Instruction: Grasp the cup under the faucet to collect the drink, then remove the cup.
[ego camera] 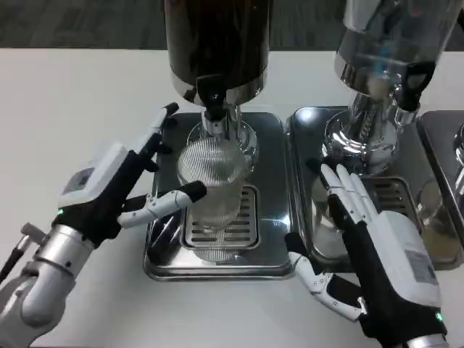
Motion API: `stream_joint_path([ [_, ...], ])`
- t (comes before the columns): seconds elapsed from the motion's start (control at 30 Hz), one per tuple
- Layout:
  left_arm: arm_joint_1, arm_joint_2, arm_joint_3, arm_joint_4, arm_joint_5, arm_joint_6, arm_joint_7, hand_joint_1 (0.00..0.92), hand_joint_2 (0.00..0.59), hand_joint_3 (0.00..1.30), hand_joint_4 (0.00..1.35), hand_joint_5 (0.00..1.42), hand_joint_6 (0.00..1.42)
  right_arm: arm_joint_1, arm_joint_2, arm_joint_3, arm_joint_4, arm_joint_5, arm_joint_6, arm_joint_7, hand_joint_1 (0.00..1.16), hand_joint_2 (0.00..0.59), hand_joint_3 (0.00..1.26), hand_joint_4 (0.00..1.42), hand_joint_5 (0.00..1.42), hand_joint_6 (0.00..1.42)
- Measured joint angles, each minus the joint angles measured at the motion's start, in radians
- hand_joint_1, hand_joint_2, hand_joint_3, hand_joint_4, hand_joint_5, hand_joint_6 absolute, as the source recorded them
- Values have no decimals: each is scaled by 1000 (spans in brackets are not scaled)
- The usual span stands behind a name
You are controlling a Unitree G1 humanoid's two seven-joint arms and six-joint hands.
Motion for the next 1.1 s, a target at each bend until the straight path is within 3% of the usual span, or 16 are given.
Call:
stream_joint_path([
  [0.17,112,70,86,-131,-74,-59,-14,0,124,183,254,343,504,-7,-1,2,17,9,0,-6,552,400,66,0,4,230],
  [0.3,174,112,165,-193,-221,-123,-109,0,128,231,274,282,370,-11,-1,2,18,13,-1,-14,552,401,66,0,4,231],
  [0.4,190,129,206,-226,-424,-161,-295,0,118,268,273,263,315,-14,-1,4,21,15,-1,-15,552,400,66,0,4,231],
  [0.53,200,128,249,-297,-711,-129,-588,0,112,297,241,234,240,-17,-1,5,25,16,-1,-18,552,401,66,0,4,231],
  [0.6,198,128,274,-336,-855,-50,-744,0,104,291,198,207,206,-20,-1,5,26,16,-1,-18,552,402,66,0,4,231],
  [0.67,188,126,301,-376,-1006,98,-942,0,99,272,172,181,186,-21,-1,5,27,16,-1,-19,552,402,66,0,4,231],
  [0.7,173,121,322,-395,-1092,219,-1074,0,98,263,152,169,173,-23,-1,5,29,17,-2,-20,551,404,66,0,4,231],
  [0.77,149,112,348,-420,-1155,347,-1197,0,85,229,122,146,152,-24,-1,5,33,18,-2,-22,548,407,66,0,4,231],
  [0.97,61,106,408,-466,-1211,678,-1419,0,52,150,17,70,64,-27,-1,4,52,19,-2,-34,543,411,66,0,4,231],
  [1.1,8,104,432,-478,-1212,811,-1482,0,44,92,0,42,29,-29,0,5,55,20,-4,-41,541,412,66,0,4,231],
])
